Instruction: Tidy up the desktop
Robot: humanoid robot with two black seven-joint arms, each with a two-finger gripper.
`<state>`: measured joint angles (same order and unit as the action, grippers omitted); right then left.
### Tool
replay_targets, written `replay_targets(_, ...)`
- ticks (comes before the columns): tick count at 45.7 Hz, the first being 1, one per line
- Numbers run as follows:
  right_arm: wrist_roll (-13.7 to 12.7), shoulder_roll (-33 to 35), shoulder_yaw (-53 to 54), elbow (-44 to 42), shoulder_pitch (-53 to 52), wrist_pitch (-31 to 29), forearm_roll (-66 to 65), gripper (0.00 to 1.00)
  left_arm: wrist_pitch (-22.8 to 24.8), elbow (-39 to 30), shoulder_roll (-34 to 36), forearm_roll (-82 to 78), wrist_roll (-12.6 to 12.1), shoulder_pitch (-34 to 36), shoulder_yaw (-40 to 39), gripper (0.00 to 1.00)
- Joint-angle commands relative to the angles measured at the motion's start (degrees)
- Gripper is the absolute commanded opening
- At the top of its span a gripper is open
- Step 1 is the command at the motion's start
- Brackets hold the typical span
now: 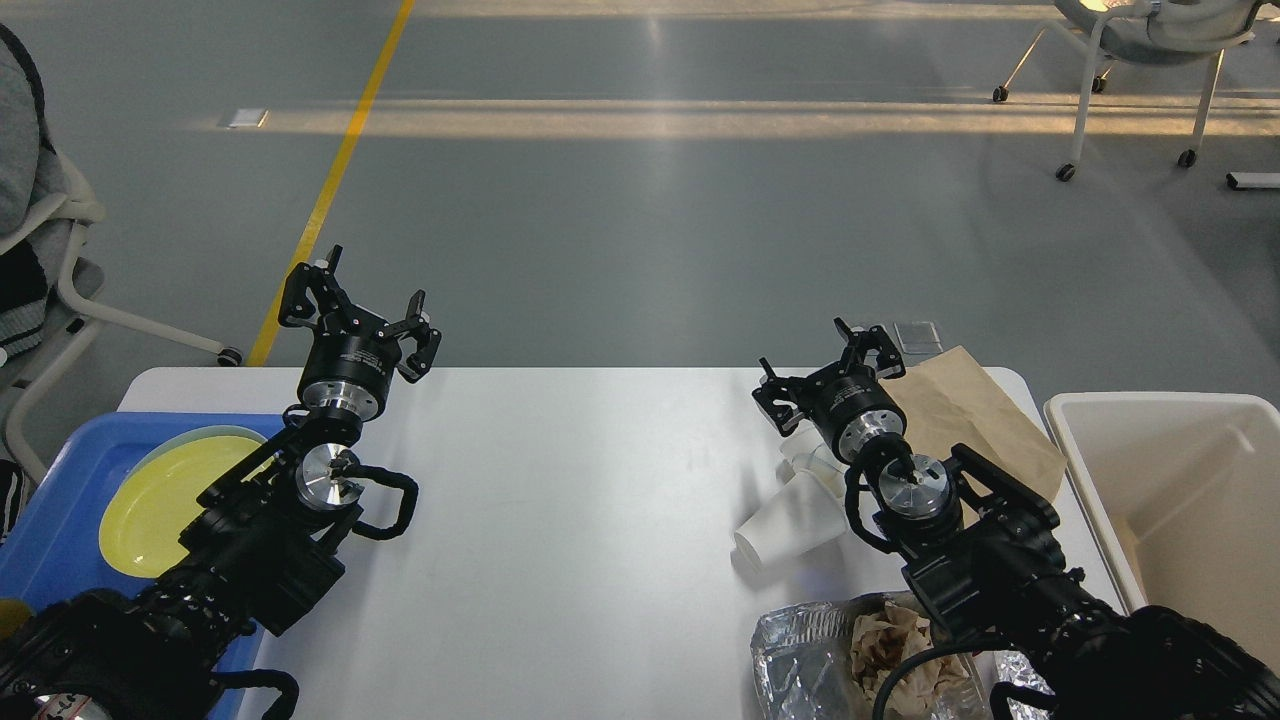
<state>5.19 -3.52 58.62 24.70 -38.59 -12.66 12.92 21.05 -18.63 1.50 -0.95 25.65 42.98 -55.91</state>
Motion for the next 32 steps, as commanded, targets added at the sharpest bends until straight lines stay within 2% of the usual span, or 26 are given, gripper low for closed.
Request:
replay_targets(1,0.0,0.0,0.0,0.0,0.0,0.0,0.0,1.00,0.0,0.0,0.0,0.0,0.0,0.0,0.0,1.00)
replay_targets(32,0.0,0.0,0.0,0.0,0.0,0.0,0.0,1.00,0.0,0.0,0.0,0.0,0.0,0.0,0.0,1.00)
